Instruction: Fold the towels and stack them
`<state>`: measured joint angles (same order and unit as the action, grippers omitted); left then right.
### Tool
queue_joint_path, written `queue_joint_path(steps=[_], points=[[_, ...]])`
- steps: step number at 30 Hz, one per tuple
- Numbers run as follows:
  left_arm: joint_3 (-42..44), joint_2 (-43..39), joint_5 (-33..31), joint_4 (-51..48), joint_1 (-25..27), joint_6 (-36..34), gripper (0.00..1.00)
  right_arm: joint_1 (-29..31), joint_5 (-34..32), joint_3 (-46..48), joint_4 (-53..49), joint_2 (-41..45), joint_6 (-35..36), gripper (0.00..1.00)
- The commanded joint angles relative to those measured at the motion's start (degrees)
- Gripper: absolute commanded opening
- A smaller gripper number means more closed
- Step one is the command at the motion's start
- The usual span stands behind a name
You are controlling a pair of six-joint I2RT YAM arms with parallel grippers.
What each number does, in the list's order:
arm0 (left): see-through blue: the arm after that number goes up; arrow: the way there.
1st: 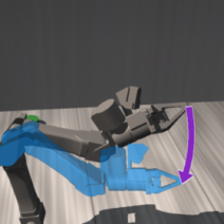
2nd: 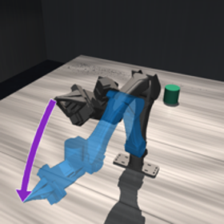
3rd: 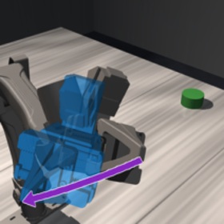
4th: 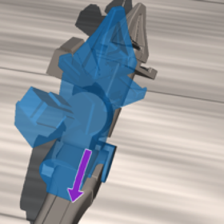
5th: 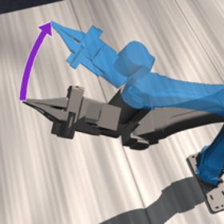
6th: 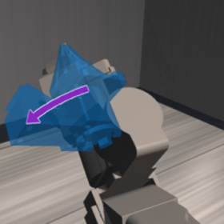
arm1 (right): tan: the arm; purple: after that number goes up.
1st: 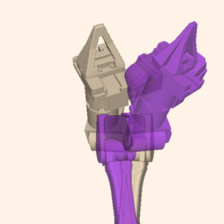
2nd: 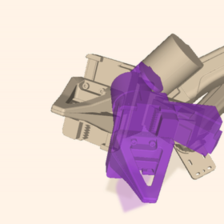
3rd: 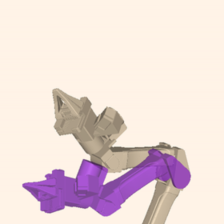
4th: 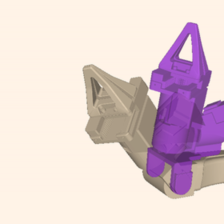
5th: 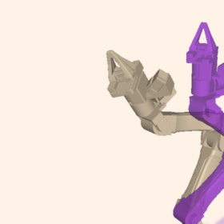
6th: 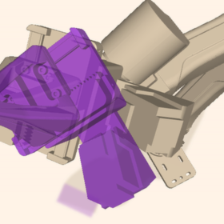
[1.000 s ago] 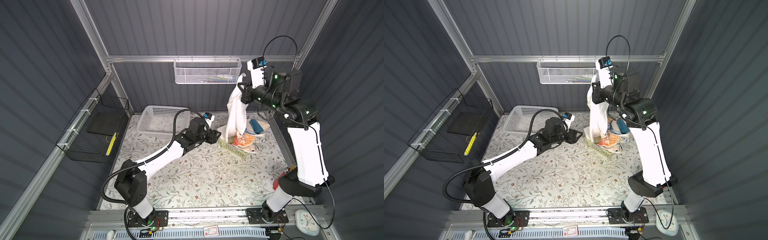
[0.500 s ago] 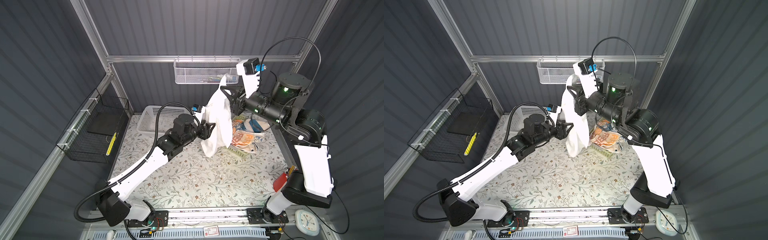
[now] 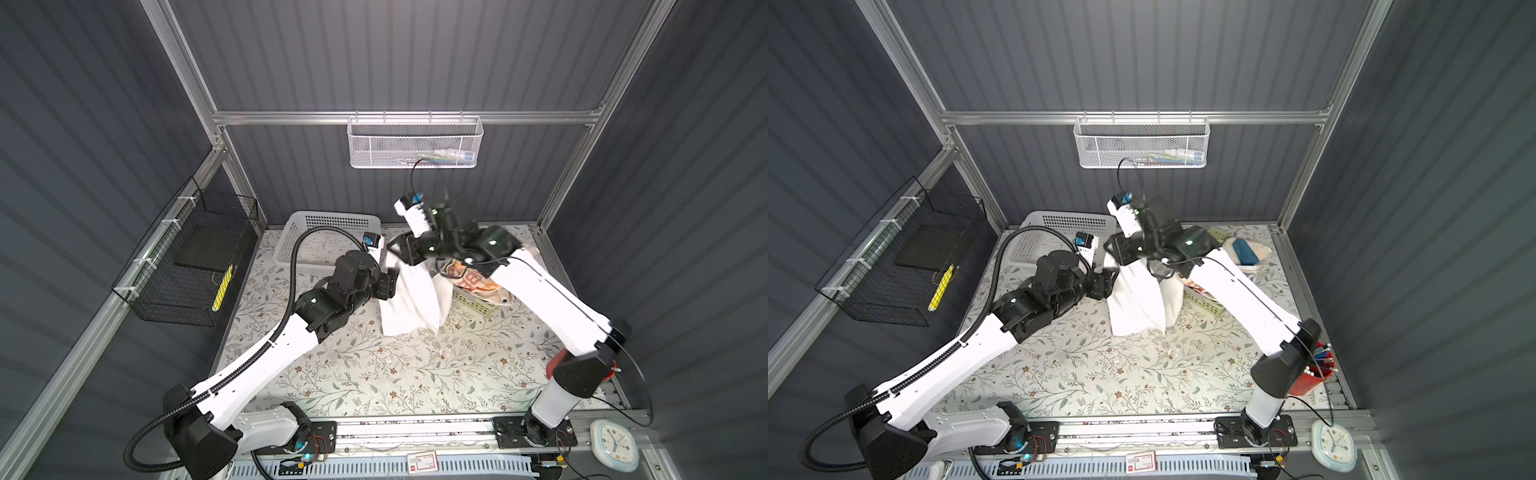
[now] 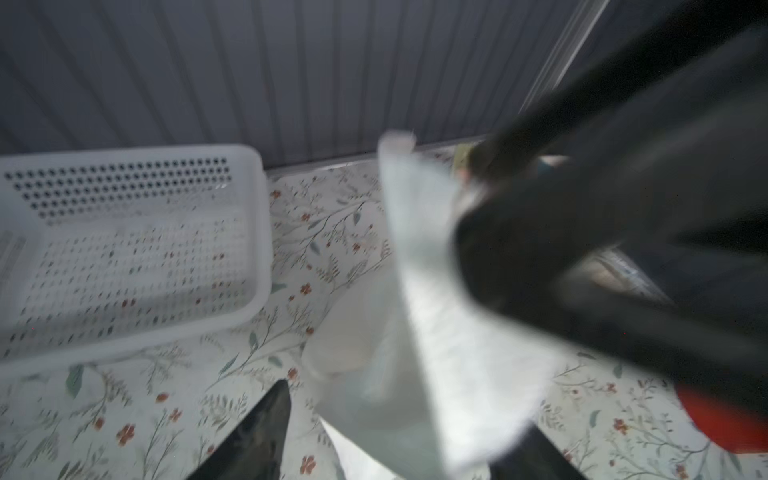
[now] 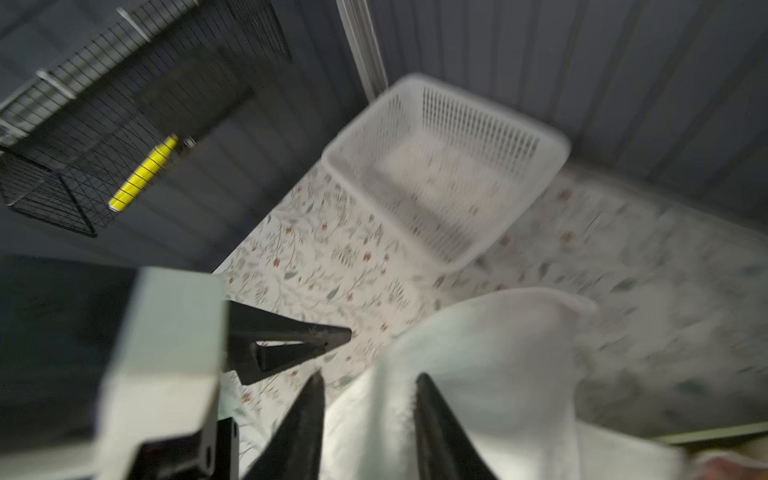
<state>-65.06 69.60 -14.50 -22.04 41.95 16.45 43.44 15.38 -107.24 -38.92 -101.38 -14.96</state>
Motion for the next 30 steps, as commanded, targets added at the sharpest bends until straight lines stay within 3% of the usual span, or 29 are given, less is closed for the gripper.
queue_joint_path(steps=[1,6,15,23,30], points=[[2.28,-2.42,-2.41,-6.37,-2.39,4.84,0.75,0.11,10.82,1.6,0.82,-1.8,-6.08,0.52],[4.94,-2.41,2.26,-8.57,-6.62,7.79,0.76,-1.23,7.55,6.11,0.21,0.98,-4.03,0.66],[1.7,11.51,6.46,-10.33,-7.93,9.04,0.78,-6.73,0.64,26.91,2.53,7.36,-6.19,0.71],[-2.16,18.51,5.1,-10.26,-10.86,7.4,0.83,-6.59,3.12,44.58,13.15,9.7,-12.24,0.76],[-6.37,23.74,8.54,-8.0,-14.32,4.59,0.85,-5.05,5.78,46.08,18.36,4.75,-12.56,0.77]])
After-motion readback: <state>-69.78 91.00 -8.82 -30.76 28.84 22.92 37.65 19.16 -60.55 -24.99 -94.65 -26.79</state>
